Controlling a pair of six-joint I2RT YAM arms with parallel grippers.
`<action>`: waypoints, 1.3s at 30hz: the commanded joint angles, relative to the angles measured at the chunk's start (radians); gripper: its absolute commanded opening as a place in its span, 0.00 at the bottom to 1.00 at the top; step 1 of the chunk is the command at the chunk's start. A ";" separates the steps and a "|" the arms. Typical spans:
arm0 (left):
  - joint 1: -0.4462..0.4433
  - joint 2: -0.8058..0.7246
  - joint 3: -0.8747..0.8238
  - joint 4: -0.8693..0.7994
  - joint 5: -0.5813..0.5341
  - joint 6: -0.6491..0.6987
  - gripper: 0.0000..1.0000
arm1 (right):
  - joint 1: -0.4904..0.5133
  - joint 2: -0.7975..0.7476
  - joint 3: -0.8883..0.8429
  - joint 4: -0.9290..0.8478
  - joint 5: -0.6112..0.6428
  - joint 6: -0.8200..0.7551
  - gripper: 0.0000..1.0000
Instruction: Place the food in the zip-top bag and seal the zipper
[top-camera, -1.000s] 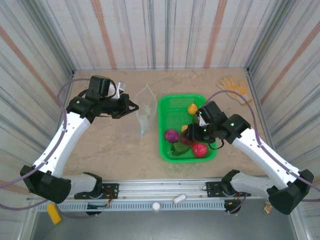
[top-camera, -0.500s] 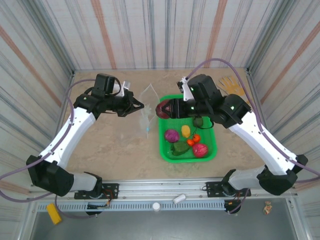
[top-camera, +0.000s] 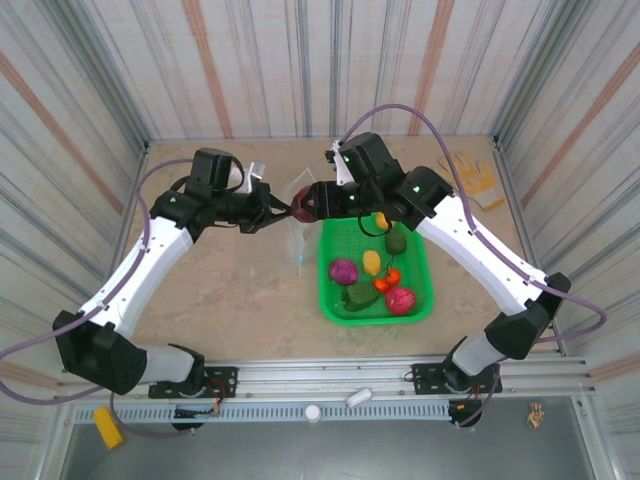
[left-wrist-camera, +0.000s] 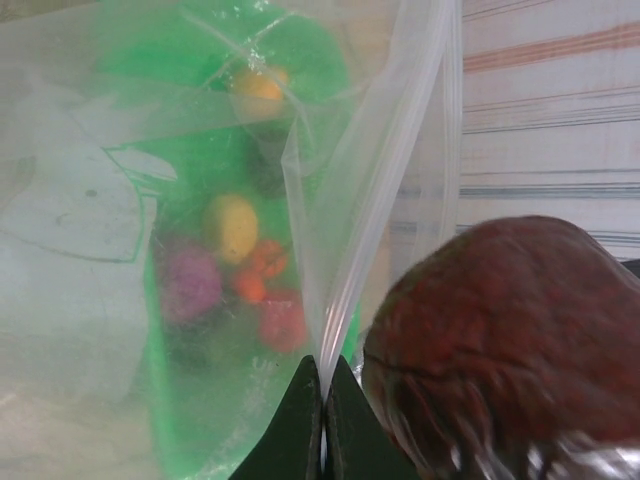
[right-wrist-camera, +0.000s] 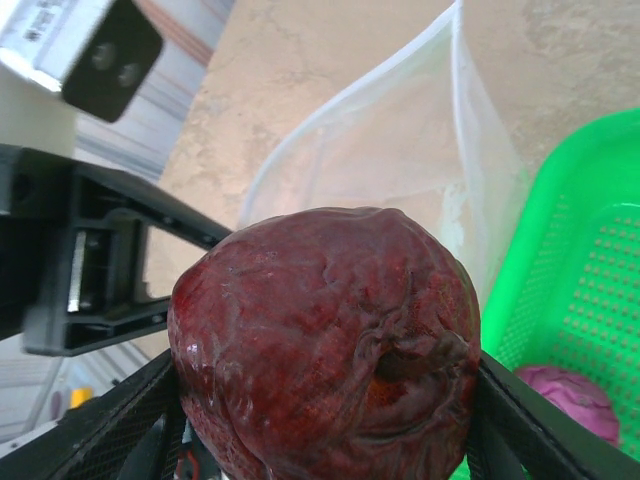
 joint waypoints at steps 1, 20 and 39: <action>-0.004 -0.020 0.024 0.008 0.034 -0.006 0.00 | 0.002 0.004 -0.023 -0.022 0.098 -0.059 0.41; -0.001 -0.051 0.039 0.076 0.066 -0.030 0.00 | 0.107 0.139 0.160 -0.126 0.274 -0.164 0.78; 0.047 -0.115 -0.007 0.066 0.008 -0.053 0.00 | 0.047 0.000 0.168 -0.032 0.015 -0.142 0.76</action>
